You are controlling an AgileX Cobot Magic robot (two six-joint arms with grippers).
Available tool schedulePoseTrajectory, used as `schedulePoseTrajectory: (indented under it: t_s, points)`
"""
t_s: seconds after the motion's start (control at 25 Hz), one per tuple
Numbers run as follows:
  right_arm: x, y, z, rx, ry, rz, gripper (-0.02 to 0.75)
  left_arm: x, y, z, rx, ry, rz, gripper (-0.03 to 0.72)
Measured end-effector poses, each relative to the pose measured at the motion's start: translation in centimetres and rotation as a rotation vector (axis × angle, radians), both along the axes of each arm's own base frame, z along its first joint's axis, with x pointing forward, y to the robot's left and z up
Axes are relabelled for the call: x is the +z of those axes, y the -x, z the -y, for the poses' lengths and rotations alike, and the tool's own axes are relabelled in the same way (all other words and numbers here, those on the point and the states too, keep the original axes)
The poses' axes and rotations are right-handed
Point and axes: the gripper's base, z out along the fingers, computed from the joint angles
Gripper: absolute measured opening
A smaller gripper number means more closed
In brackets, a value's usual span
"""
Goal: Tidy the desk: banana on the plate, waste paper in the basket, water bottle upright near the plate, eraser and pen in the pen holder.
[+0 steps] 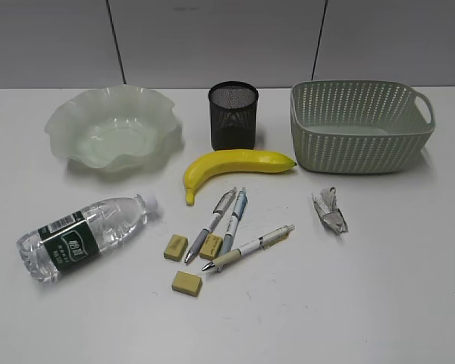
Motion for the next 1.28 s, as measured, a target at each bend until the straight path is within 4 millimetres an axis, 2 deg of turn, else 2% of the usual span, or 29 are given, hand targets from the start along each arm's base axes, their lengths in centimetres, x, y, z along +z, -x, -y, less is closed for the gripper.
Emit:
schedulePoseTrajectory:
  t_s: [1.0,1.28]
  points:
    - [0.0,0.0,0.0,0.0,0.0,0.0,0.307,0.0,0.0,0.0,-0.001,0.0,0.0,0.307]
    - [0.0,0.0,0.0,0.0,0.0,0.0,0.307,0.4,-0.05,-0.04,-0.056,0.0,0.03,0.307]
